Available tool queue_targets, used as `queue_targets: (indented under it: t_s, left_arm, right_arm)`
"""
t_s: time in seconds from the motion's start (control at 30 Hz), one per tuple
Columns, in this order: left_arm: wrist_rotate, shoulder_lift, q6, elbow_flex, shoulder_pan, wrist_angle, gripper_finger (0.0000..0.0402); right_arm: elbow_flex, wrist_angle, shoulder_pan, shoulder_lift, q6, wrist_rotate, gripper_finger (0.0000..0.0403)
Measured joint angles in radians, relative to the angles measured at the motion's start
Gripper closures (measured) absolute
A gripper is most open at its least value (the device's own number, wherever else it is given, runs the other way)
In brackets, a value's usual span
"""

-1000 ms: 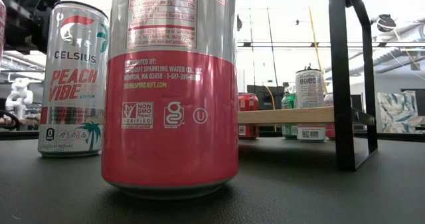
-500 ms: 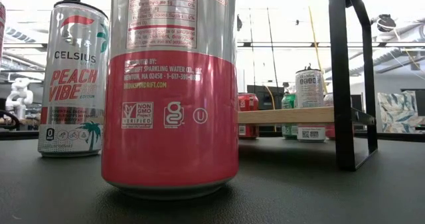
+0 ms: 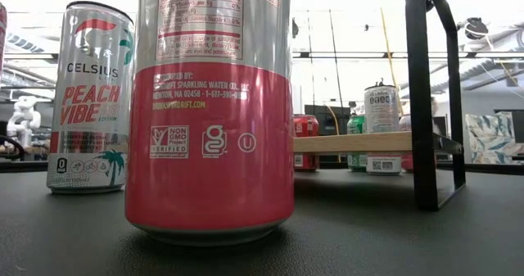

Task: Place canned beverage on shelf
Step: Put the top white and pink soda can on the shelf

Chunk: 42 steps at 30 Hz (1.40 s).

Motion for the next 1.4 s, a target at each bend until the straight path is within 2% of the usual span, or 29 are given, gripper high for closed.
queue_targets:
  t_s: [0.23, 0.63, 0.83, 0.97, 1.4]
  left_arm:
    - [0.008, 0.11, 0.018, 0.0, 0.0, -0.076, 0.0402]
    - [0.008, 0.227, 0.018, 0.0, 0.0, 0.029, 0.0402]
    - [0.008, 0.272, 0.018, 0.0, 0.0, 0.085, 0.0402]
    - [0.008, 0.297, 0.018, 0.0, 0.0, 0.114, 0.0402]
    - [0.013, 0.344, -0.017, 0.0, -0.005, 0.12, 0.0402]
  right_arm:
    - [0.0, -0.006, 0.0, 0.017, 0.012, -0.001, 0.0403]
    - [0.0, -0.026, 0.0, 0.047, 0.136, 0.035, 0.0403]
    - [0.002, 0.001, -0.006, 0.103, 0.143, 0.132, 0.0403]
    - [0.063, -0.034, -0.025, 0.149, 0.17, 0.132, 0.0403]
    - [0.33, -0.371, -0.1, 0.335, 0.192, 0.134, 0.0402]
